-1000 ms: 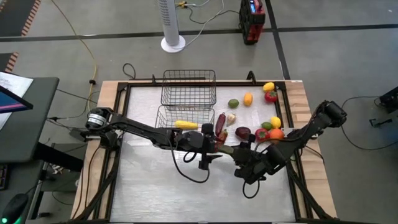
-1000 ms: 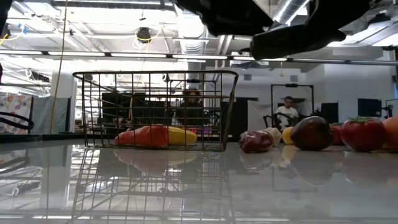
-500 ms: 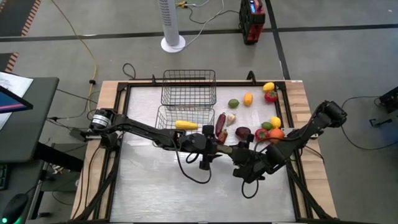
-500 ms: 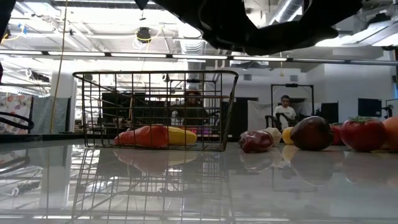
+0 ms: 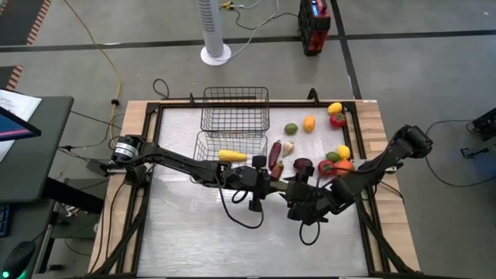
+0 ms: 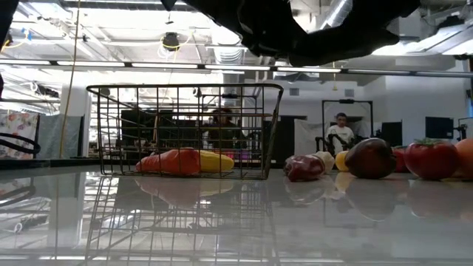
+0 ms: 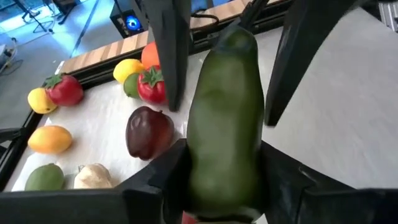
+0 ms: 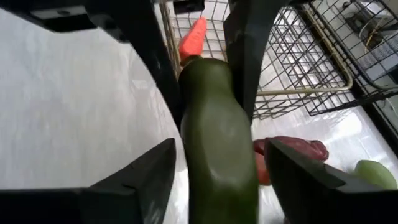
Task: Sort produce into baskets
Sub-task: Put the green chili pepper into the bottom wire basket
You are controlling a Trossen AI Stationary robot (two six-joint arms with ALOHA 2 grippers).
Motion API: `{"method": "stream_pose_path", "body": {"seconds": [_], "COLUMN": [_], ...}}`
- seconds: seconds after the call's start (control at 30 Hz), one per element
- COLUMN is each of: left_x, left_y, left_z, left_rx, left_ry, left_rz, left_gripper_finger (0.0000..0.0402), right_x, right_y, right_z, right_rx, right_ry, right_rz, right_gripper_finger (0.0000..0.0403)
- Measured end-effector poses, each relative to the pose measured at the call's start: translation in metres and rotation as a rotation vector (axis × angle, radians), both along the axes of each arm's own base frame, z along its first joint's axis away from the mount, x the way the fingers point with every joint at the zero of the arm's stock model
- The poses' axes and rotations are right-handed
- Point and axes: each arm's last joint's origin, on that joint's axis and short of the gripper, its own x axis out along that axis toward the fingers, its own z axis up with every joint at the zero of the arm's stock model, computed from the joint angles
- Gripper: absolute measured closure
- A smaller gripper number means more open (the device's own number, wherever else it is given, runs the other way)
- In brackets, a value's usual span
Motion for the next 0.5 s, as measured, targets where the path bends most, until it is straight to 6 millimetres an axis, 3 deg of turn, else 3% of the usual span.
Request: {"method": "stream_pose_path", "body": {"seconds": [0.1,0.2,0.37,0.5], "left_x": [-0.005,-0.019,-0.054,-0.081], "left_y": [0.002,0.006,0.015,0.025], "left_z": [0.004,0.021,0.061,0.073], "left_rx": [0.020,0.064,0.055,-0.021], "left_ry": [0.032,0.087,0.122,0.192], "left_rz": [0.024,0.089,0.162,0.227], "left_gripper_finger": [0.0248,0.0255,0.0260,0.0256], "right_x": [-0.006,-0.015,-0.038,-0.052], "right_y": [0.001,0.002,-0.001,-0.005], "right_z": [0.011,0.024,0.039,0.037], "right_rx": [0.006,0.005,-0.007,0.004], "right_ry": [-0.016,-0.070,-0.114,-0.133], "right_rz": [0.015,0.018,-0.005,-0.057], "right_gripper_finger": [0.0110,0.0106,0.0106,0.0106]}}
